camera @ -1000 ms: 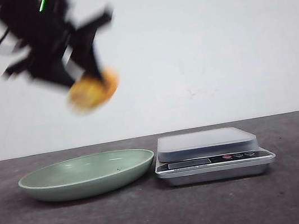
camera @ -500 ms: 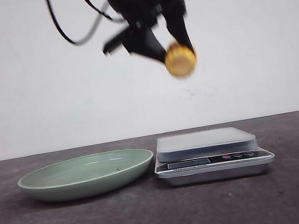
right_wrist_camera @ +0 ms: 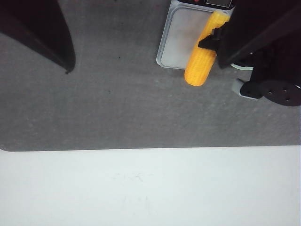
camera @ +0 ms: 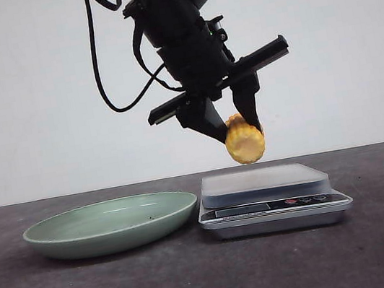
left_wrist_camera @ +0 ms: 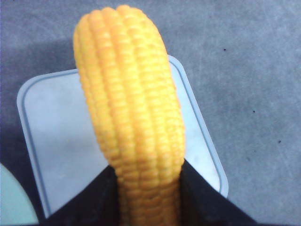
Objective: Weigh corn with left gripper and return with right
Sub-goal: 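Lower the corn onto the scale and open the left gripper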
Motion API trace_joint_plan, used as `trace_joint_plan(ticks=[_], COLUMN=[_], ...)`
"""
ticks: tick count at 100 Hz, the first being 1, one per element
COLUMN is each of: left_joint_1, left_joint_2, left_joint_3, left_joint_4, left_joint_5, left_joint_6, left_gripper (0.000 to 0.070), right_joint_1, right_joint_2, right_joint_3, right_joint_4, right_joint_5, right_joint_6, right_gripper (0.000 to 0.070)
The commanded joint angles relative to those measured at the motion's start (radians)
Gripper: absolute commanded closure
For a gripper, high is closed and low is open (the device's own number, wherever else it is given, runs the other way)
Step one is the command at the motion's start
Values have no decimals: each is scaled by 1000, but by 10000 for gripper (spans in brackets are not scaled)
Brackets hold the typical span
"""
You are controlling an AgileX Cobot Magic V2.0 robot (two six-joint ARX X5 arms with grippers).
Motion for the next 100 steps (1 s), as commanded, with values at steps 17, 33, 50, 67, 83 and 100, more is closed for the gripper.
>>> trace_joint_plan(ticks=[17, 33, 50, 67, 83, 100], left_joint_1=[-13, -14, -15, -15, -22, -22], left_joint_2=[63, 83, 83, 80, 44, -61], left_joint_3=[31, 31, 31, 34, 48, 62], left_joint_4=[14, 13, 17, 5, -12, -18], left_joint_5=[-6, -6, -5, -5, -5, -47], left_joint_6=[-2, -2, 3, 6, 50, 141], left_gripper=[671, 534, 334, 175, 141, 142], right_joint_1=[4, 4, 4, 4, 4, 4], right_joint_2=[4, 4, 4, 4, 4, 4], right_joint_3=[18, 18, 18, 18, 18, 18], right_joint_4=[-17, -21, -24, -27, -39, -40], right_joint_5=[2, 7, 7, 7, 7, 7], right_joint_6=[8, 8, 8, 8, 8, 7], right_gripper=[83, 83, 83, 83, 83, 83])
